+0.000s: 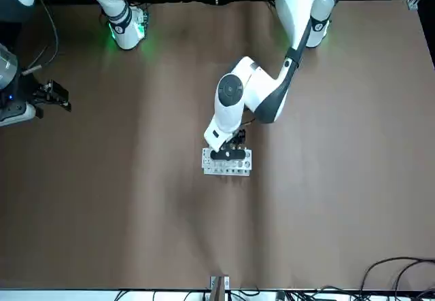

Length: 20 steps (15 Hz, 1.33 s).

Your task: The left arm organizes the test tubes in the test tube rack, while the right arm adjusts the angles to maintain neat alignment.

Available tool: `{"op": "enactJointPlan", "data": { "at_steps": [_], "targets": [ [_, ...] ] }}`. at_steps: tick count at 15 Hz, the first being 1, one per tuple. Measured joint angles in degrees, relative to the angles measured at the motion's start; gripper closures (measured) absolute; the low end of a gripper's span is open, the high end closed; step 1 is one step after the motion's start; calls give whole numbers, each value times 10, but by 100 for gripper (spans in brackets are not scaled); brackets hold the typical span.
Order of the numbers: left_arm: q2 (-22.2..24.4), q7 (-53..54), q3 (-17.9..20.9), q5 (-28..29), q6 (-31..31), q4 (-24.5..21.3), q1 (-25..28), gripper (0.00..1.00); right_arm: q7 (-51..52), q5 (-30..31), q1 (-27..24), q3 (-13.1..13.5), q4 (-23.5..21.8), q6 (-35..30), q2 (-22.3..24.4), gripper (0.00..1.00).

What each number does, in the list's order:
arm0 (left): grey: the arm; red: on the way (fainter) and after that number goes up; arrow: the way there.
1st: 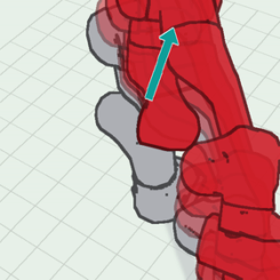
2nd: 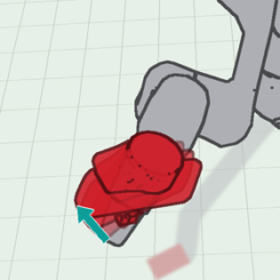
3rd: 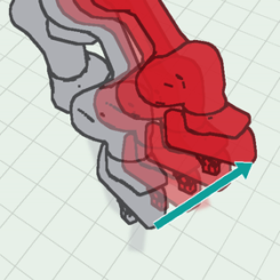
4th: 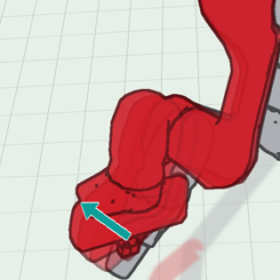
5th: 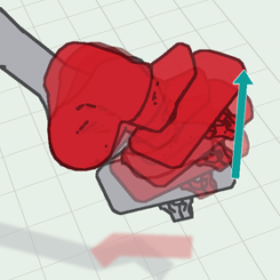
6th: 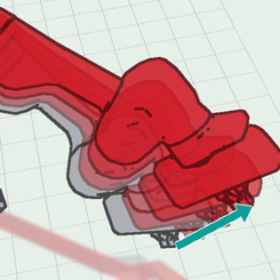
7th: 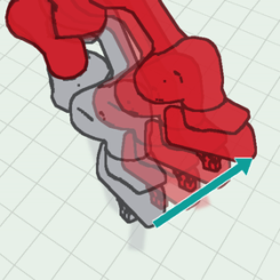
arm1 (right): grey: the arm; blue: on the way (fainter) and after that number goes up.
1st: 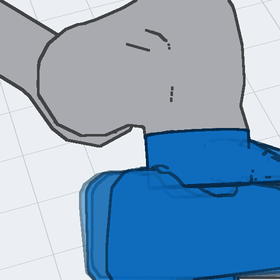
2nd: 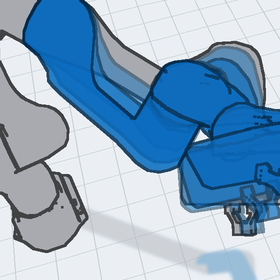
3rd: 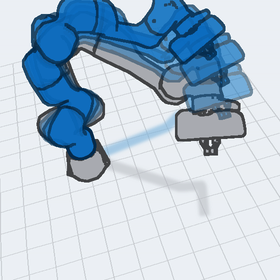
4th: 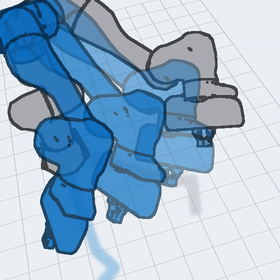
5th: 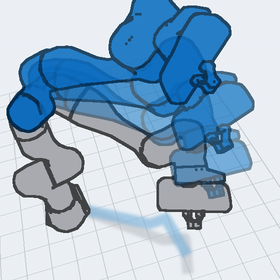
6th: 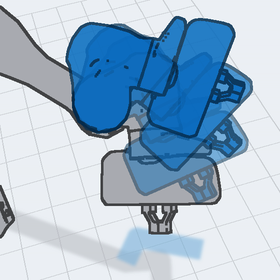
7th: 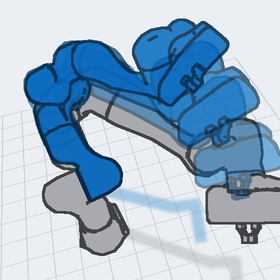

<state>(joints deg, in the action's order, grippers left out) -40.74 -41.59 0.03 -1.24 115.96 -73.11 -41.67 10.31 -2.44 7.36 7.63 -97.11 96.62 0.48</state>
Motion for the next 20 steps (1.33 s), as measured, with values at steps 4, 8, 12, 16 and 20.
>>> {"op": "enactJointPlan", "data": {
  "at_steps": [4,8,12,16,20],
  "targets": [
    [0,0,2,0,-2,0,-1,24,0,0,0,0,0,0,0,0],
    [-6,0,4,0,-4,0,-1,33,0,0,0,0,0,0,0,0],
    [-16,0,4,0,-10,0,-1,35,0,0,0,0,0,0,0,0],
    [-18,3,4,0,-16,0,-1,37,0,0,0,0,0,0,0,0],
    [-20,14,4,0,-18,0,-1,41,0,0,0,0,0,0,0,0]
  ]
}}
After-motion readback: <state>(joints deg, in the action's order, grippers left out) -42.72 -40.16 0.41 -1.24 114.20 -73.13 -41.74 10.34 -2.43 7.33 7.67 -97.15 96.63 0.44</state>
